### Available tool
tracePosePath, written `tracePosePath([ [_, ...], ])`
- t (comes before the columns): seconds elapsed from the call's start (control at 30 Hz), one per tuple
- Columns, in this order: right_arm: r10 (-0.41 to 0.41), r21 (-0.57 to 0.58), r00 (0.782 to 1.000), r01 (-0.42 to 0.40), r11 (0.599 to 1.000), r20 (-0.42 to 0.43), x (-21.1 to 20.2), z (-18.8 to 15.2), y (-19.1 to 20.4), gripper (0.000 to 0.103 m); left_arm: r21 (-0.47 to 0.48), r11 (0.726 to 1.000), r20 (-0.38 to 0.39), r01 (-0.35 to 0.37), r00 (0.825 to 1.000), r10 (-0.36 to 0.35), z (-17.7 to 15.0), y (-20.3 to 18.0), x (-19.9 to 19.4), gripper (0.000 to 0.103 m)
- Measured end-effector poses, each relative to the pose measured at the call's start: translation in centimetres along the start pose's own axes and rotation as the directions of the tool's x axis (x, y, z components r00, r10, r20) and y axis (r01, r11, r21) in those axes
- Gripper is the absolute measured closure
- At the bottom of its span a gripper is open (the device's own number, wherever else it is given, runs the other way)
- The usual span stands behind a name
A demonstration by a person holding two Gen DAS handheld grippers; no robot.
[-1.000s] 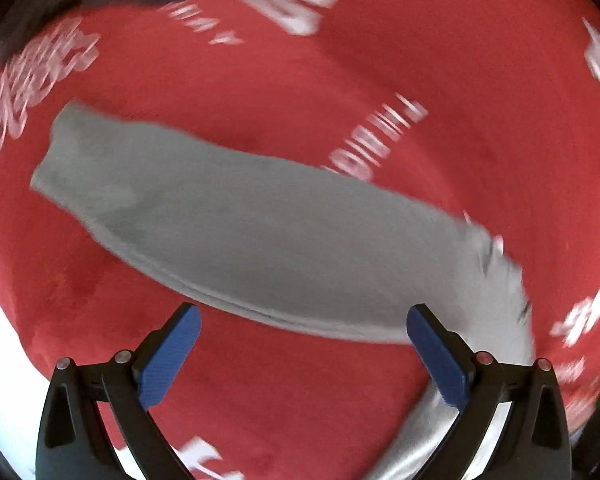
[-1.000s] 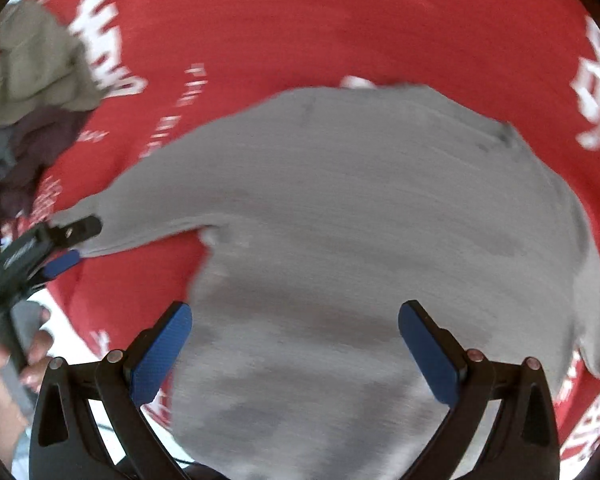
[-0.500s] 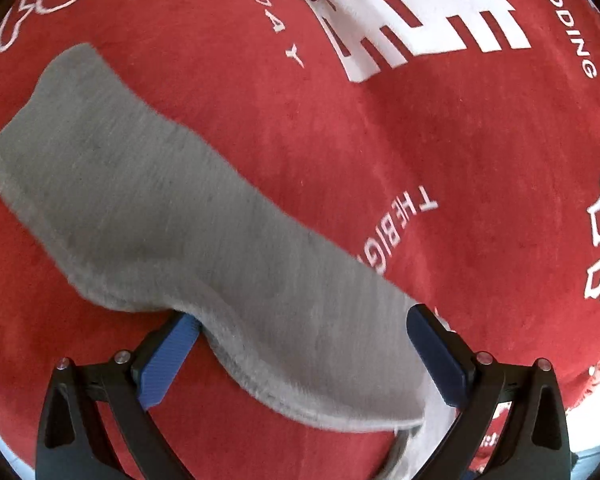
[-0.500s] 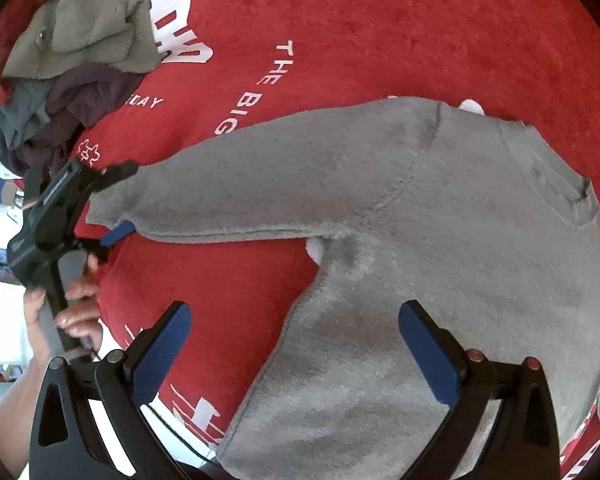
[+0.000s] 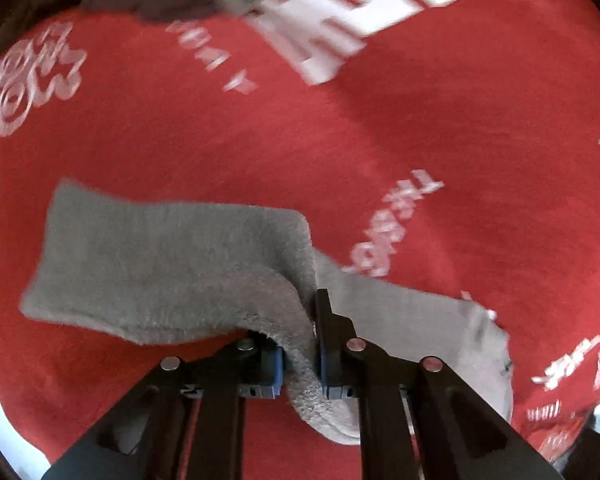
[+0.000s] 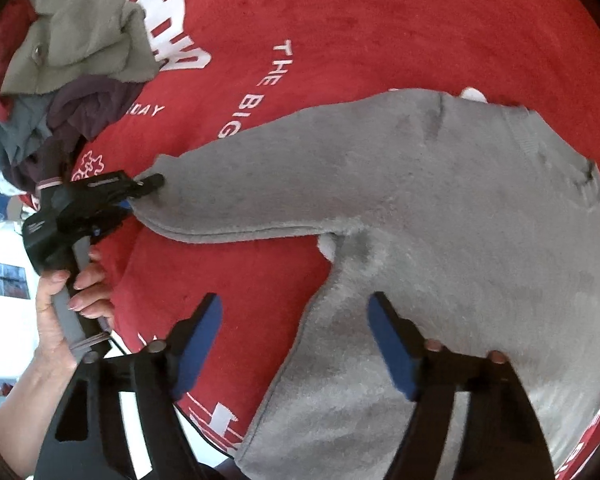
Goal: Fold small clothes
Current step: 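Grasp a sweater sleeve with the left gripper and fold it across the body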
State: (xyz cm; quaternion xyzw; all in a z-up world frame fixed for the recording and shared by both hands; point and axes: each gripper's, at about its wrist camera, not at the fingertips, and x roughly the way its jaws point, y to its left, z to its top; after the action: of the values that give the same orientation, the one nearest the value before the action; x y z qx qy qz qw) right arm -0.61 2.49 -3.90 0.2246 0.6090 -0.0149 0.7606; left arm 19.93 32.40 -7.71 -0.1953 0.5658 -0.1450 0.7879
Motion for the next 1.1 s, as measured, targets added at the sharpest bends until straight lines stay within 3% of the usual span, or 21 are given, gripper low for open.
tracePosePath([
  [0.1, -0.008, 0.036, 1.000, 0.007, 0.999, 0.030, -1.2, -0.3, -1.3, 0.027, 0.101, 0.994, 0.017, 0.042, 0.999, -0.044, 0.2, -4.1, -1.4, 0.089],
  [0.2, -0.019, 0.087, 0.999, 0.015, 0.996, 0.051, -2.8, -1.1, -3.2, 0.027, 0.218, 0.970, 0.017, 0.105, 0.994, -0.112, -0.2, -9.9, -2.4, 0.089],
  [0.37, -0.071, 0.163, 0.992, 0.054, 0.985, 0.101, -6.7, -2.7, -8.1, 0.027, 0.409, 0.893, -0.027, 0.188, 0.981, -0.194, -3.9, -21.3, -2.5, 0.089],
  [0.5, -0.116, 0.245, 0.986, 0.084, 0.966, 0.122, -9.5, -4.5, -13.7, 0.027, 0.515, 0.820, -0.131, 0.250, 0.968, -0.213, -9.5, -29.6, 0.5, 0.089],
  [0.57, -0.134, 0.301, 0.983, 0.091, 0.949, 0.123, -10.5, -5.8, -16.8, 0.027, 0.583, 0.774, -0.178, 0.248, 0.968, -0.177, -13.4, -33.5, 3.2, 0.089],
  [0.67, -0.153, 0.391, 0.981, 0.097, 0.915, 0.116, -11.4, -8.0, -21.4, 0.027, 0.649, 0.725, -0.225, 0.231, 0.968, -0.107, -18.3, -36.3, 6.7, 0.089],
  [0.77, -0.175, 0.443, 0.981, 0.118, 0.889, 0.090, -11.4, -10.3, -25.2, 0.027, 0.717, 0.684, -0.202, 0.132, 0.979, 0.022, -22.7, -37.4, 10.2, 0.089],
  [0.87, -0.171, 0.478, 0.983, 0.122, 0.870, 0.061, -10.7, -11.8, -28.0, 0.027, 0.750, 0.660, -0.164, 0.045, 0.979, 0.120, -24.4, -37.2, 11.5, 0.088],
  [0.93, -0.169, 0.498, 0.984, 0.121, 0.859, 0.052, -10.5, -12.4, -29.4, 0.027, 0.747, 0.664, -0.157, 0.028, 0.978, 0.136, -24.4, -36.8, 11.1, 0.061],
  [0.97, -0.168, 0.500, 0.984, 0.119, 0.858, 0.054, -10.5, -12.2, -29.7, 0.027, 0.747, 0.665, -0.146, 0.020, 0.980, 0.134, -24.2, -36.7, 10.5, 0.032],
  [1.0, -0.168, 0.500, 0.984, 0.118, 0.858, 0.056, -10.4, -12.2, -29.7, 0.027, 0.747, 0.665, -0.139, 0.021, 0.982, 0.125, -23.9, -36.4, 9.6, 0.015],
  [1.1, -0.163, 0.473, 0.983, 0.106, 0.875, 0.082, -10.8, -10.5, -29.5, 0.027, 0.752, 0.659, -0.089, -0.002, 0.991, 0.104, -22.5, -35.5, 5.9, 0.015],
])
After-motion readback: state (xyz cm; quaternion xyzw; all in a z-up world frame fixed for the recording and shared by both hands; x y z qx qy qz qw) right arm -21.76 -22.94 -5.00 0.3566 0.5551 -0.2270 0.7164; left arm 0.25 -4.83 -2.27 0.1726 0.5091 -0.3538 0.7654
